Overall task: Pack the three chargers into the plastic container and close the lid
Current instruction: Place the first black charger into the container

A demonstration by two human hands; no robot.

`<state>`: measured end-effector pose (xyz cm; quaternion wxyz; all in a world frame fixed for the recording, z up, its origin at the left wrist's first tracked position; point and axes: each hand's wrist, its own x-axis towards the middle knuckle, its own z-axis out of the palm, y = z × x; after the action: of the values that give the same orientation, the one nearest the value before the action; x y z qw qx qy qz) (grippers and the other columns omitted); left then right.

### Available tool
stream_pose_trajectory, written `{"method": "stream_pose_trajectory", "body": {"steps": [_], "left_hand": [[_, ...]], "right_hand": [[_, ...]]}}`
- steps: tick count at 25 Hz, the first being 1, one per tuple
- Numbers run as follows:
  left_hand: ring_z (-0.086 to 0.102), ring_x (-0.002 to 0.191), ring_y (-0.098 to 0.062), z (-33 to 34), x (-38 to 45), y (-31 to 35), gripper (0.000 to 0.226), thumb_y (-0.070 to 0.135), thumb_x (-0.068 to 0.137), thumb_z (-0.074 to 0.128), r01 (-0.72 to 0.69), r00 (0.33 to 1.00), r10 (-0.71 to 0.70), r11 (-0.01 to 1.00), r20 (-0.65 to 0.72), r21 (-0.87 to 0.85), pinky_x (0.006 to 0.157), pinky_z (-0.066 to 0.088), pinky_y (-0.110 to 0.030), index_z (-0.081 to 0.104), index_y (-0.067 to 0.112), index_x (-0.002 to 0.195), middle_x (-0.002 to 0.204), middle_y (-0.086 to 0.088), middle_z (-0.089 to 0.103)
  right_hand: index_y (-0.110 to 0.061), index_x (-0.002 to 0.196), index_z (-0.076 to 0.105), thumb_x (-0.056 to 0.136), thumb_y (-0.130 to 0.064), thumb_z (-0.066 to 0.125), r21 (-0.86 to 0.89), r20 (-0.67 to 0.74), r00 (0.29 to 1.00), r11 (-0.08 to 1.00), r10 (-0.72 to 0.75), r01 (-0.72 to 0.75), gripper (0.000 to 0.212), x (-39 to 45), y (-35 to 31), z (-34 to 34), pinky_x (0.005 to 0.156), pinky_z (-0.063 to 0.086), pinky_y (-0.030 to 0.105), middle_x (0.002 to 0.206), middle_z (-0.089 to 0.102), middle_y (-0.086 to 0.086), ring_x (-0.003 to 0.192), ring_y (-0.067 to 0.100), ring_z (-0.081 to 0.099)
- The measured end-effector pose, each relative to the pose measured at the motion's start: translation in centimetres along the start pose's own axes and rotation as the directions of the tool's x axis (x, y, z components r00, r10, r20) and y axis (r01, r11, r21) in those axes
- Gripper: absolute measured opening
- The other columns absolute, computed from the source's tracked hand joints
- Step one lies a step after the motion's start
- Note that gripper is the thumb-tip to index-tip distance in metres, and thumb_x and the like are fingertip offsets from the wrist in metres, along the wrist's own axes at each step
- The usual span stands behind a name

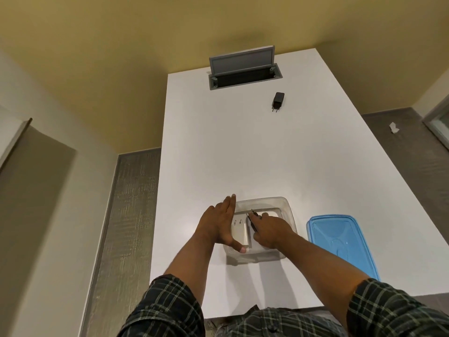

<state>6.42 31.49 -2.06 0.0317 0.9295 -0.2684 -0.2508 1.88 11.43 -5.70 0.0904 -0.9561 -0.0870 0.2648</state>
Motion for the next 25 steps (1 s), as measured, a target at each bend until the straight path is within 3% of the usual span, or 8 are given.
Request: {"method": "stream_pose_trajectory", "body": {"steps": [4,8,12,16,21,25], "left_hand": [[0.026,0.155,-0.028,0.0,0.0,0.1,0.169,0.098,0.039,0.066,0.01,1.0,-0.01,1.0,-0.005,0.013,0.121,0.033,-0.044,-0.011,0.012,0.163,0.174,-0.006,0.001],[0.023,0.156,-0.028,0.0,0.0,0.1,0.17,0.099,0.039,0.065,0.006,1.0,-0.006,1.0,-0.01,0.018,0.121,0.033,-0.045,-0.012,0.012,0.163,0.174,-0.007,0.0],[0.021,0.157,-0.027,-0.1,-0.1,0.3,0.169,0.099,0.04,0.064,0.013,1.0,-0.013,0.999,-0.01,0.03,0.122,0.033,-0.045,-0.012,0.011,0.162,0.174,-0.008,-0.001],[0.015,0.159,-0.025,-0.5,-0.1,0.4,0.167,0.098,0.043,0.064,0.03,1.0,-0.03,0.999,0.006,0.02,0.124,0.028,-0.046,-0.013,0.012,0.162,0.174,-0.006,-0.004],[0.016,0.159,-0.021,-1.3,-0.3,0.4,0.136,0.097,0.069,0.046,0.092,0.992,-0.095,0.995,-0.08,-0.04,0.121,0.029,-0.043,-0.004,0.015,0.165,0.174,-0.002,0.003],[0.018,0.159,-0.022,-2.7,0.2,0.0,0.107,0.081,0.089,0.038,0.125,0.975,-0.135,0.99,-0.174,-0.071,0.121,0.031,-0.043,0.004,0.014,0.165,0.174,-0.005,0.007]], "right_hand": [[-0.013,0.139,0.039,0.086,-0.039,0.057,-0.027,-0.058,0.998,0.999,-0.037,0.035,0.062,0.5,-0.5,0.4,0.063,0.049,0.036,0.103,0.067,0.01,0.089,0.03,0.068],[-0.015,0.134,0.04,0.084,-0.045,0.061,0.033,-0.048,0.998,0.999,-0.03,0.031,0.062,0.2,-0.4,1.1,0.06,0.047,0.034,0.099,0.068,0.009,0.086,0.029,0.068],[-0.017,0.134,0.04,0.088,-0.055,0.052,0.048,-0.086,0.996,0.998,-0.036,0.04,0.06,-0.2,0.0,1.0,0.064,0.046,0.035,0.1,0.07,0.01,0.088,0.031,0.068],[-0.018,0.136,0.04,0.094,-0.055,0.041,-0.096,-0.215,0.972,0.992,-0.098,0.079,0.055,-0.7,0.4,0.8,0.061,0.041,0.035,0.093,0.072,0.007,0.081,0.031,0.069],[-0.022,0.125,0.049,0.097,-0.061,0.025,-0.135,-0.342,0.92,0.979,-0.189,0.151,0.054,-1.0,0.9,-0.7,0.057,0.036,0.032,0.086,0.074,0.002,0.075,0.025,0.07],[-0.026,0.12,0.052,0.1,-0.062,0.018,-0.182,-0.427,0.861,0.959,-0.276,0.217,0.053,-1.1,1.5,-2.7,0.057,0.038,0.031,0.089,0.074,0.001,0.076,0.025,0.07]]}}
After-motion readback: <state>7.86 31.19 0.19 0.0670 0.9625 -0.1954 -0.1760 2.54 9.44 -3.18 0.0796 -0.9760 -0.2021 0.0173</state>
